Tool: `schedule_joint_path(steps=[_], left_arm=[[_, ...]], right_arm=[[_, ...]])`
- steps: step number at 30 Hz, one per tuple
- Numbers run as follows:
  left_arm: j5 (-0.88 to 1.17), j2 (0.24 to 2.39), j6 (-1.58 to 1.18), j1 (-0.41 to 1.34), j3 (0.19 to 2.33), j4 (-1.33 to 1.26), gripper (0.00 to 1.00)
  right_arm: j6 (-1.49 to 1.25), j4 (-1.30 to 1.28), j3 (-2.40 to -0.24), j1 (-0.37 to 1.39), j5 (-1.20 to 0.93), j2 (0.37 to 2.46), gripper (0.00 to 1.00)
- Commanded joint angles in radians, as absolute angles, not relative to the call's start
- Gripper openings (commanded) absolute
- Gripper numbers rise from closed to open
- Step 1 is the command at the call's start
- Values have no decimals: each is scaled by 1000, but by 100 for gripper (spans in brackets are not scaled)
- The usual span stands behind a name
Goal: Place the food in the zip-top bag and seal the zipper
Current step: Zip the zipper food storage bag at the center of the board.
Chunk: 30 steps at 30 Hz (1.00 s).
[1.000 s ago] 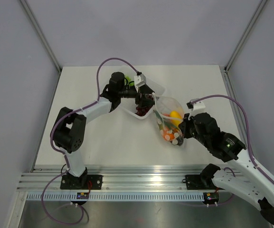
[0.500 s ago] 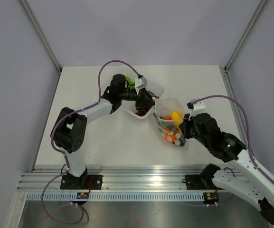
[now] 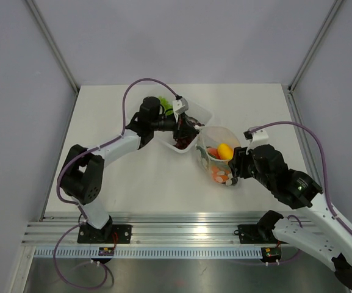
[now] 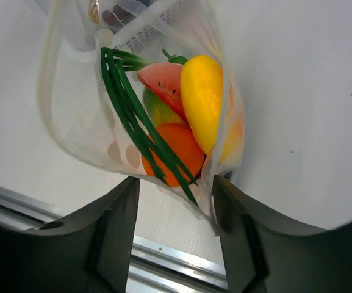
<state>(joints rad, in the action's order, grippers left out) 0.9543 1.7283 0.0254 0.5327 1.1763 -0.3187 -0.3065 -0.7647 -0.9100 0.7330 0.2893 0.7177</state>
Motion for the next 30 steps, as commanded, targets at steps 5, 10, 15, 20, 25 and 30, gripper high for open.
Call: schedule_joint_path(steps=[5, 10, 15, 20, 25, 30], left_arm=[[747, 1615, -46, 564, 1206, -158, 0], [733, 1608, -95, 569, 1252, -10, 0], [718, 1562, -147, 601, 1223, 28, 0], [686, 1439, -173, 621, 1151, 5, 0], [696, 1358, -150, 621, 1066, -32, 0], [742, 1350, -120, 621, 1040, -55, 0]], right_arm=[[-194, -914, -1215, 730, 269, 883, 61], [-86, -930, -1388, 732, 206, 974, 61], [-6, -953, -1515, 732, 56, 1126, 58], [138, -888, -1503, 730, -90, 1203, 57], [244, -772, -1459, 730, -207, 1203, 57], [278, -753, -1480, 730, -271, 1268, 57]])
